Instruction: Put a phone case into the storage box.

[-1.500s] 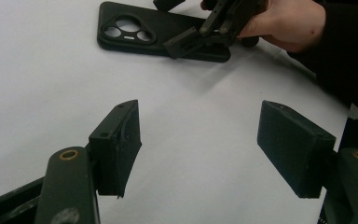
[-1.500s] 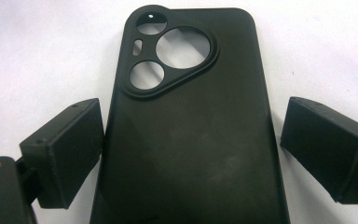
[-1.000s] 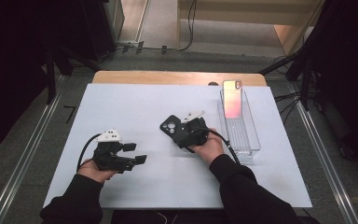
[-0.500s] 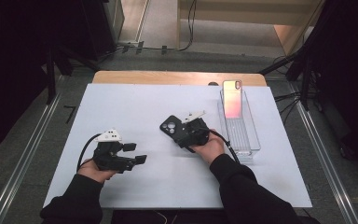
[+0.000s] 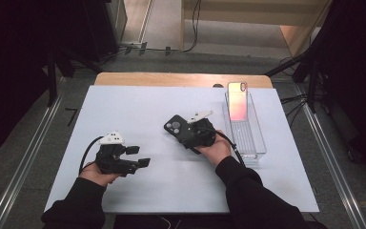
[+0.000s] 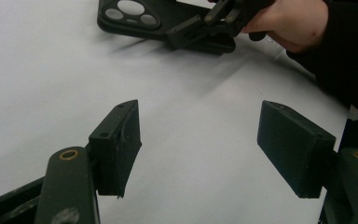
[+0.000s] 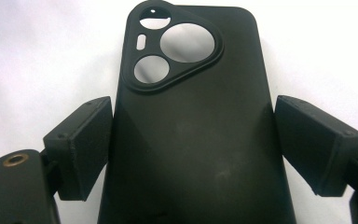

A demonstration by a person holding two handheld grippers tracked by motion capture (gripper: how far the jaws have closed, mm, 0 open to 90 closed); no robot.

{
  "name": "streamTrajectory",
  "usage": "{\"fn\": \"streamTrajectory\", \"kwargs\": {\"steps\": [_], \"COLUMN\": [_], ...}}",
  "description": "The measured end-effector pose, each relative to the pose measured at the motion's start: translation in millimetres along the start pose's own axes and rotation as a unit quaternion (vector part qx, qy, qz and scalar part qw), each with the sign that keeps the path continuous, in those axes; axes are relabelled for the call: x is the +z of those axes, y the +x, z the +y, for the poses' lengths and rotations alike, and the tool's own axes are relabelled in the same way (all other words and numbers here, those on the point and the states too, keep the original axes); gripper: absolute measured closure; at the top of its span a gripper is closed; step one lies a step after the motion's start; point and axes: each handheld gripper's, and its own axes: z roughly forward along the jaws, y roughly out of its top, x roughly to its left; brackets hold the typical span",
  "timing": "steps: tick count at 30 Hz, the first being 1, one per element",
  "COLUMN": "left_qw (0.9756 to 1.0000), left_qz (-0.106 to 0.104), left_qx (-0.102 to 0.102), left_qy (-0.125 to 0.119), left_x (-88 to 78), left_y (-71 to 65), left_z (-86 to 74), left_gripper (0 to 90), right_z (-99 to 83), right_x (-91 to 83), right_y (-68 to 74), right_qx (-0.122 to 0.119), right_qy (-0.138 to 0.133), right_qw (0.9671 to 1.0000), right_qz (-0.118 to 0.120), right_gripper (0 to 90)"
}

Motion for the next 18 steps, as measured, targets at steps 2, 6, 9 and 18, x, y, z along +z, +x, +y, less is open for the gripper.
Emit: {"fn": "streamTrajectory", "kwargs": {"steps": [2,6,9,18], "left_qw": [1.0000,1.0000,0.9999,0.9999], "left_qz": [0.000,0.005,0.005,-0.002], "left_qx": [0.000,-0.003,-0.005,-0.011], "left_qy": [0.000,-0.004,-0.007,-0.010], "left_x": [-0.2,-1.2,-2.2,-2.9], "left_y": [0.0,-0.4,-0.4,-2.1], "left_z": [0.2,1.0,1.5,4.1], "left_gripper": [30.5,30.6,30.5,30.5], "right_z": [2.9,9.9,14.3,22.7], "right_x": [-4.3,-14.2,-22.8,-51.3], "right_y": [-0.3,2.1,5.1,15.9], "right_qx": [0.006,0.014,0.017,0.013], "right_qy": [-0.003,0.001,-0.007,-0.016], "right_qw": [1.0000,0.9998,0.9995,0.9986], "right_qz": [0.006,0.016,0.025,0.048], "right_gripper": [12.9,12.8,12.8,12.8]}}
